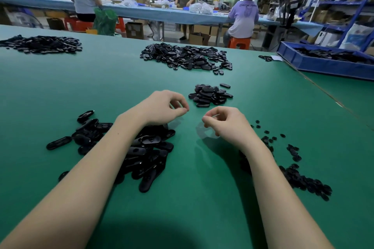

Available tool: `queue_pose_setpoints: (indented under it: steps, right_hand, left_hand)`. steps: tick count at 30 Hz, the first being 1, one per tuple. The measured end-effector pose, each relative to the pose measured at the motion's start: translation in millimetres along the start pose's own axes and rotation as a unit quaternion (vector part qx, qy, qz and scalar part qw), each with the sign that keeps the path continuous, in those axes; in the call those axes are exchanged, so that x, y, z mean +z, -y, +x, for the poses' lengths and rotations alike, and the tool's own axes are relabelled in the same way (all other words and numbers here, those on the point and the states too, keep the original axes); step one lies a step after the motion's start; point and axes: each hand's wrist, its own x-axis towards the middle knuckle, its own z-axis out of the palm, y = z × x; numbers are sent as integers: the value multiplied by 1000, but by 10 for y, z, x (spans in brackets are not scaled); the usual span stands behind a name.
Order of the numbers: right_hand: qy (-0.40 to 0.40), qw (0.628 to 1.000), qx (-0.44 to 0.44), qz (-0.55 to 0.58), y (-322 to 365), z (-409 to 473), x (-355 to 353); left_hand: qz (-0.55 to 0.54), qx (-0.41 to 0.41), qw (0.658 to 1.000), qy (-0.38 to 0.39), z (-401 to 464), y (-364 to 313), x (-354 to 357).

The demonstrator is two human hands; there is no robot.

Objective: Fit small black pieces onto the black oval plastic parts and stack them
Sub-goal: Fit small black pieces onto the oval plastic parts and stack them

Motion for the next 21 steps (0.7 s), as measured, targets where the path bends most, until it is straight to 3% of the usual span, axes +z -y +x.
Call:
queue_pose_setpoints:
  steps: [8, 15, 21]
  right_hand:
    - [40, 995, -23, -91, 66, -24, 154]
    - [63, 987, -29, -146, 84, -29, 180]
    - [68, 986, -29, -147, 110, -49, 161]
  left_hand:
    - [99, -43, 994, -19, -34, 52, -104]
    - [177, -118, 974, 80, -94, -126, -61]
    - [244, -106, 963, 47, -128, -278, 51]
